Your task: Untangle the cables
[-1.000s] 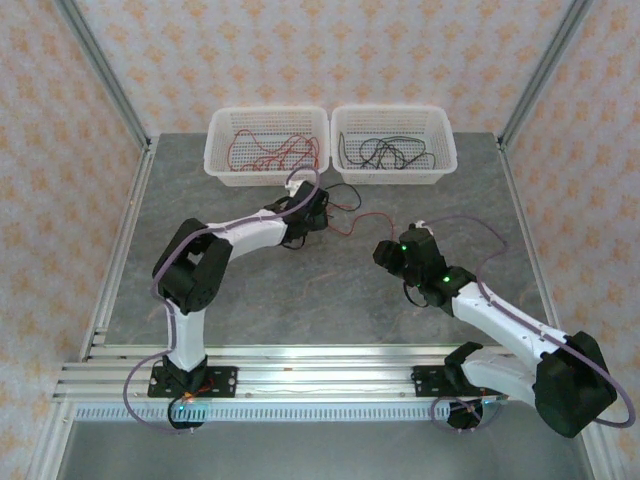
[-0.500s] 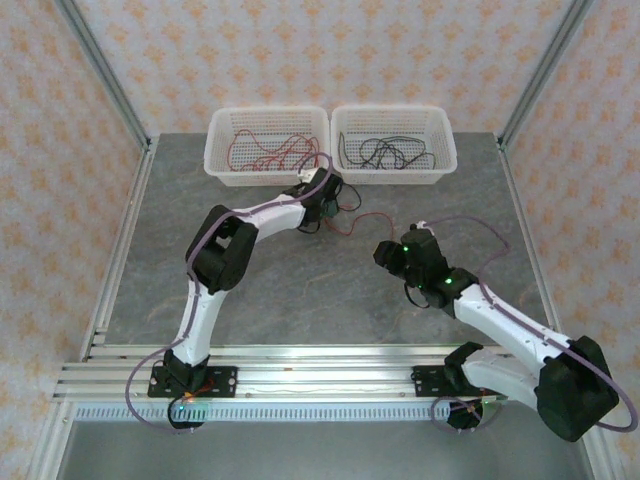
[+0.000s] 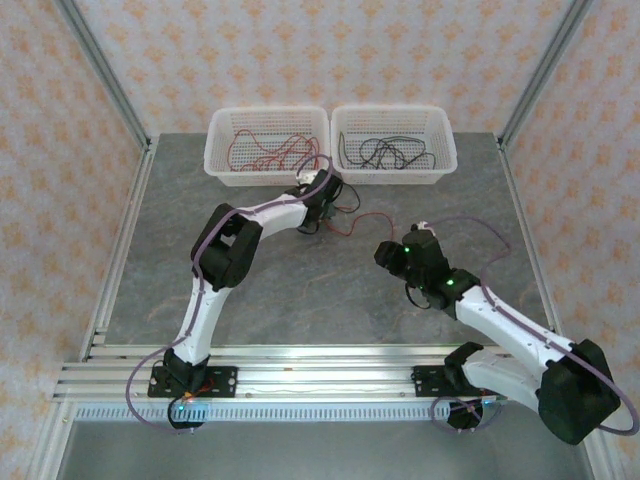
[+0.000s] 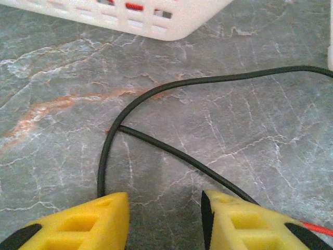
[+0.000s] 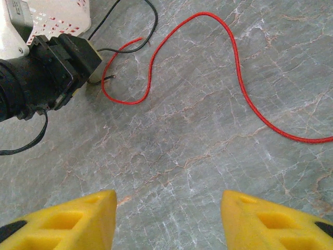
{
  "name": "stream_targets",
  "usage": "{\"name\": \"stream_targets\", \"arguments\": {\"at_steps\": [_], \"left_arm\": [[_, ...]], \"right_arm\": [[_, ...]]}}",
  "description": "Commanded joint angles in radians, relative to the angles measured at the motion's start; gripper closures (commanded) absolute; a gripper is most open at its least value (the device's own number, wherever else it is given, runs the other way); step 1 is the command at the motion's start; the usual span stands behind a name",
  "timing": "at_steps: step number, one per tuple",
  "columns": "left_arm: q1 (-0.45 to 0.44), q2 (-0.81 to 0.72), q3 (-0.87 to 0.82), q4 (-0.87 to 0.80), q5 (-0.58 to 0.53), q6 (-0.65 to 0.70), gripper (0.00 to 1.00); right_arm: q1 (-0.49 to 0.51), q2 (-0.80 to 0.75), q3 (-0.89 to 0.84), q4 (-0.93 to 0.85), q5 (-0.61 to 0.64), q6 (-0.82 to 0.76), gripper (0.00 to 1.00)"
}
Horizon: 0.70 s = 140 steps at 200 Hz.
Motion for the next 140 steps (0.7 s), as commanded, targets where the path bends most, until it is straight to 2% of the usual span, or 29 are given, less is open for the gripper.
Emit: {"name": "stream_targets", "arguments": {"at_steps": [1,44,68,93,140], "left_arm": [[-0.005,0.008,-0.131,-0.065,0.007,0.006,0.61],[-0.089,-0.212,-0.489,-0.003,0.031,-0.007,0.61],[-0.153,-0.321,-0.585,0.002,0.036,-0.031,0.60],[-0.168,-0.414,-0.543,-0.057,0.002,-0.016,0.59],[-0.168,-0.473,-0.303,-0.202,-0.086,0.071,0.56]], "right_arm": [[-0.006,-0.026,-0.006,-0.026,0.033,-0.004,0.45],[-0.006,-0.006,-0.002,0.005,0.040,-0.013,0.45],[-0.006,0.082,0.042,0.008,0.052,-0.045,0.45],[-0.006,0.161,0.090,0.013,0.052,-0.053,0.45],[-0.001,0.290,0.125,0.071,-0.064,-0.008,0.46]]}}
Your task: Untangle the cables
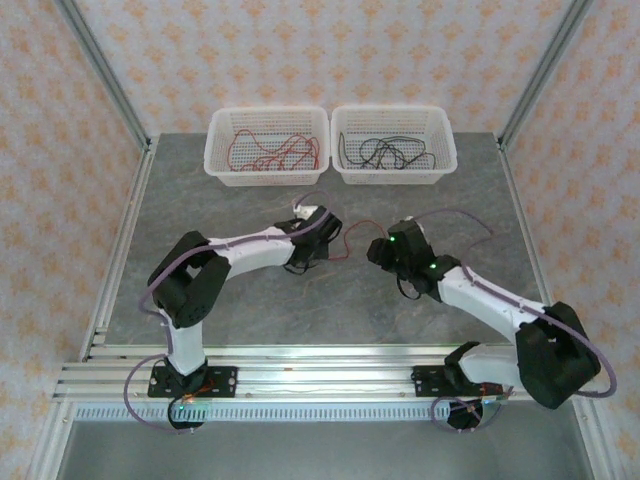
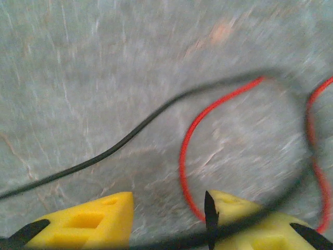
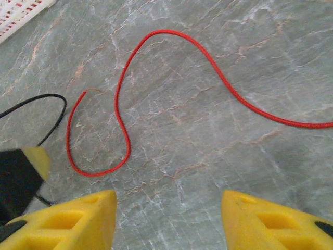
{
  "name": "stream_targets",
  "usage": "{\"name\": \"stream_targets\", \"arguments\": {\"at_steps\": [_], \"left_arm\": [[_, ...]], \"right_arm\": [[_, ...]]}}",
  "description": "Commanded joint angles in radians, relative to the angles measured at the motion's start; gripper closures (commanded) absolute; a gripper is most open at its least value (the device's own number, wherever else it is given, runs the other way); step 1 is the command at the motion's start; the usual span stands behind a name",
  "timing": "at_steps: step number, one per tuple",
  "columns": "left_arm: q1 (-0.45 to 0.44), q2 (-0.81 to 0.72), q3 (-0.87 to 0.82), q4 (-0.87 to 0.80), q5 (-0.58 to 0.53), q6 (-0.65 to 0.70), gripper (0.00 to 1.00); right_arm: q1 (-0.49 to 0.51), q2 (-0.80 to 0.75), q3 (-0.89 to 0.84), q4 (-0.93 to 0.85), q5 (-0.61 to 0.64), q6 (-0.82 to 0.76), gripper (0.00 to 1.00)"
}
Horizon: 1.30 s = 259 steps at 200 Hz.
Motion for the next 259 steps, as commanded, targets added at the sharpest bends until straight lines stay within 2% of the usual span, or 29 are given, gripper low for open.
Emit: {"name": "stream_targets", "arguments": {"at_steps": [1,38,98,145,200,259], "left_arm": [[0.006,-0.062,0.118,-0.108,-0.062,0.054,0.56],[0.006,-0.089,0.131,-0.121,-0.073,0.070,0.55],[0.042,-0.153,-0.002,-0.153,-0.132,0.053,0.50],[0.102,-0.206,-0.168,-0.070,-0.029,0.031,0.45],[0.150,-0.146,-0.230,0.050,0.052,-0.006,0.45],[0.197,-0.079,-0.257,0.140,0.071,-0.058,0.44]], "right_arm": [[-0.001,0.062,0.043,0.040,-0.050,0.016,0.46],[-0.001,0.141,0.121,0.039,0.022,0.037,0.46],[-0.007,0.160,0.164,0.019,0.008,0.005,0.46],[-0.007,0.115,0.136,0.003,0.008,-0.015,0.46],[-0.007,0.101,0.125,-0.001,-0.005,-0.026,0.46],[-0.007,0.084,0.102,0.004,-0.007,-0.035,0.46]]}}
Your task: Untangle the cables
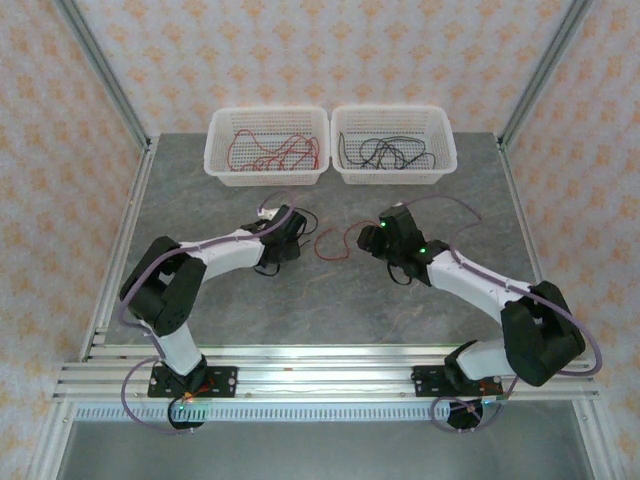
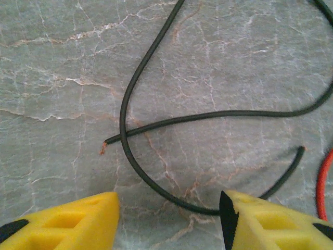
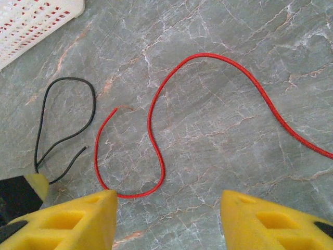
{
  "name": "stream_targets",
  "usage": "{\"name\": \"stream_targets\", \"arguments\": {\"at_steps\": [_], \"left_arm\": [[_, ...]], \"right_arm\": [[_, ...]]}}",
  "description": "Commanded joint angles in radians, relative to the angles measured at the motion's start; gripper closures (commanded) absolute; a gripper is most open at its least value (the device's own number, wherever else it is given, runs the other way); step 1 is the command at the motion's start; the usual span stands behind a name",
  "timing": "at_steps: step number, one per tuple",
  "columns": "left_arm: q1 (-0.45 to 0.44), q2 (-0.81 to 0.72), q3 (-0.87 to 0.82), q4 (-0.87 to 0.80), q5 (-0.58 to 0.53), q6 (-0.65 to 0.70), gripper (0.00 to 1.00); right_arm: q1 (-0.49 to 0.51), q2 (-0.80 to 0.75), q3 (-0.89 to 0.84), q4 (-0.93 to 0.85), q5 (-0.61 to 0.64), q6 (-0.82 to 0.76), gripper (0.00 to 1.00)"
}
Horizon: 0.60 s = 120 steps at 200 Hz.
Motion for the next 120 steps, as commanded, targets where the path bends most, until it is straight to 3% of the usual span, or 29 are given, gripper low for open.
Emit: {"name": "stream_targets", "arguments": {"at_steps": [1,37,59,96,120], "left_arm": [[0.023,0.044,-0.016,0.055,0.007,-0.035,0.44],[0.029,0.119,-0.003,0.067,-0.021,-0.036,0.46],[0.030,0.147,0.001,0.077,-0.032,-0.040,0.60],[0.032,0.133,-0.008,0.062,-0.079,-0.038,1.00],[0.029,0.071,0.026,-0.011,-0.117,-0.013,1.00]], "right_arm": [[-0.007,-0.030,-0.020,-0.015,0.013,-0.018,0.46],[-0.007,-0.044,-0.036,-0.014,0.019,-0.022,0.46],[-0.007,-0.055,-0.044,-0.016,0.021,-0.022,0.46],[-0.007,-0.083,-0.054,-0.024,0.030,-0.019,0.46],[-0.008,-0.103,-0.059,-0.032,0.035,-0.016,0.46]]}}
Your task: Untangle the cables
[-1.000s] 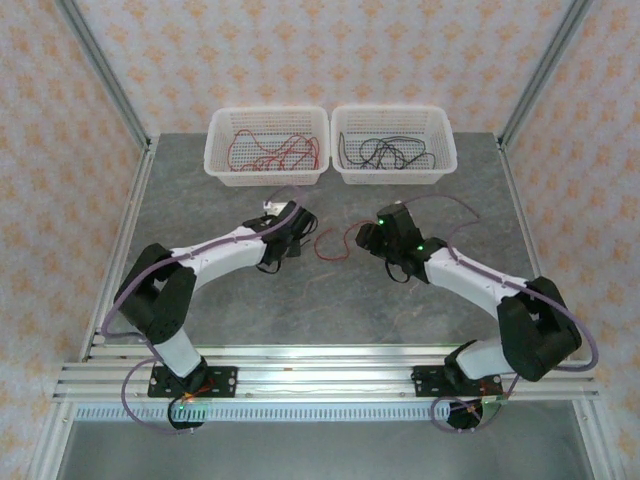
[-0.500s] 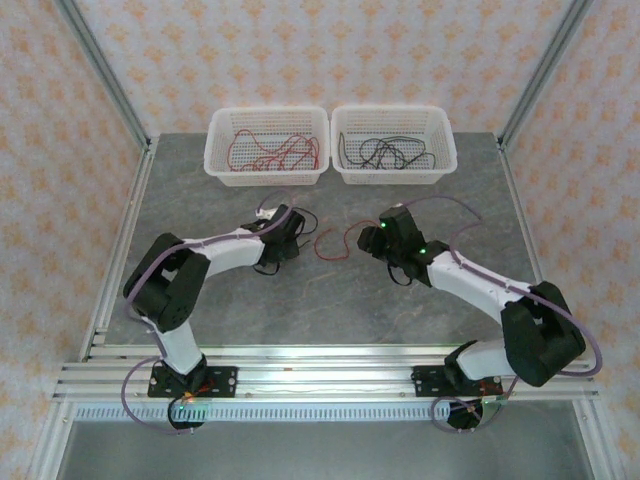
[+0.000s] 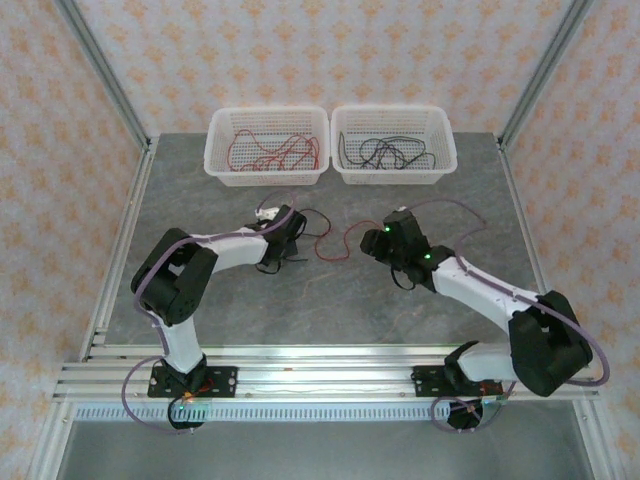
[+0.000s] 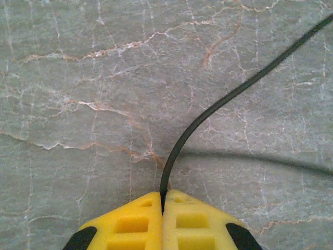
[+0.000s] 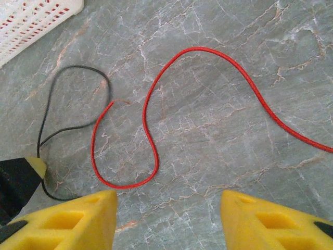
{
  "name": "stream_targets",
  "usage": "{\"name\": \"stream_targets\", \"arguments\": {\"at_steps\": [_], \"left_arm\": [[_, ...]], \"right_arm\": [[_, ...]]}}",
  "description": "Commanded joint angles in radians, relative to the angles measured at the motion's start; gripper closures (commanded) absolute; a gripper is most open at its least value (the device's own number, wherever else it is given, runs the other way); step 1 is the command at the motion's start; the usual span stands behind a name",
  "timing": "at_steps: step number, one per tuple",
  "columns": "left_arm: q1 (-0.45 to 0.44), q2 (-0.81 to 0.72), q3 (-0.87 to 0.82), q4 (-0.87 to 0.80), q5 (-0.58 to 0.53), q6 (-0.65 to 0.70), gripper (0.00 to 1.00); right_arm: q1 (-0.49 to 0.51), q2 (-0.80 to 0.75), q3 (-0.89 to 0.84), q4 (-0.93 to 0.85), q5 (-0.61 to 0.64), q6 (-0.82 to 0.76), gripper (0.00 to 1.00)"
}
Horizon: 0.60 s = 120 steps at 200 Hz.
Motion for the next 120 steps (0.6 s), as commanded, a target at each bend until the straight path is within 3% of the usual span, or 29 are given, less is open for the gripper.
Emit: {"name": "stream_targets", "arguments": {"at_steps": [1,68,120], "left_arm": [[0.009,-0.009,0.017,-0.071,-0.056,0.014,1.00],[-0.064,-0.233,0.389,-0.425,-0.154,0.169,1.00],[-0.119,-0.210,0.713,-0.458,-0.143,0.275,1.00]], "right_arm": [[-0.008,-0.037,-0.014,-0.026,0.034,-0.012,0.46],[-0.034,-0.102,-0.039,-0.039,0.036,-0.012,0.45],[-0.048,-0.172,-0.064,-0.046,0.034,-0.007,0.45]]}}
